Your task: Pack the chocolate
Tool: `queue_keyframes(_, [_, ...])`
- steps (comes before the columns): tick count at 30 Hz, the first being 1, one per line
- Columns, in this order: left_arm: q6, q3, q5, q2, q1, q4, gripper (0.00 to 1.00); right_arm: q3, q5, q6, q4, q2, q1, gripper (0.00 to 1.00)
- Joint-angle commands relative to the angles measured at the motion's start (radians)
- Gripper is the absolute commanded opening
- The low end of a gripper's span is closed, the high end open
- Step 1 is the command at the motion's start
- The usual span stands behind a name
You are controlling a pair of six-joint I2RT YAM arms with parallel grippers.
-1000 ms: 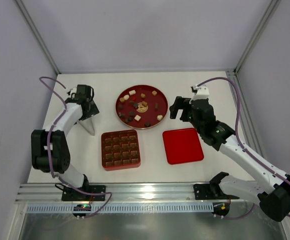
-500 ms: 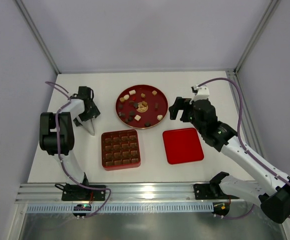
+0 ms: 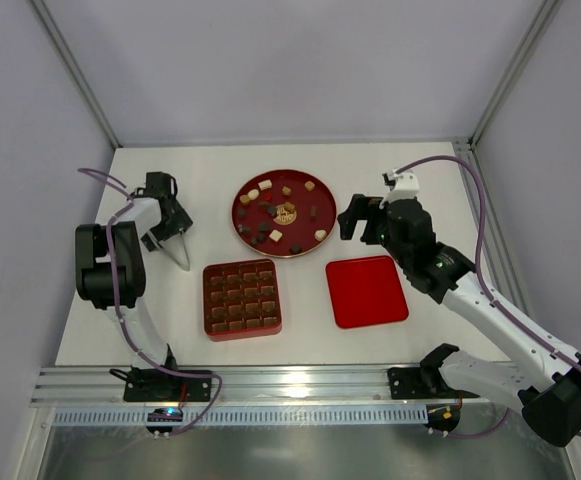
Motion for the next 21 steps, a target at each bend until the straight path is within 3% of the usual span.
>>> queue_keyframes(1, [0.004, 0.006, -0.009, 0.03, 0.006, -0.009, 0.91, 0.009, -0.009, -0.014, 0.017, 0.002, 0.001, 1.0])
queue_keyframes(12, [0.003, -0.001, 0.034, 0.032, 0.003, -0.006, 0.73, 0.011, -0.021, -0.009, 0.012, 0.003, 0.001, 1.0])
queue_keyframes(21, [-0.008, -0.027, 0.03, 0.004, -0.024, -0.012, 0.8, 0.009, -0.027, -0.003, 0.01, 0.019, 0.001, 1.0])
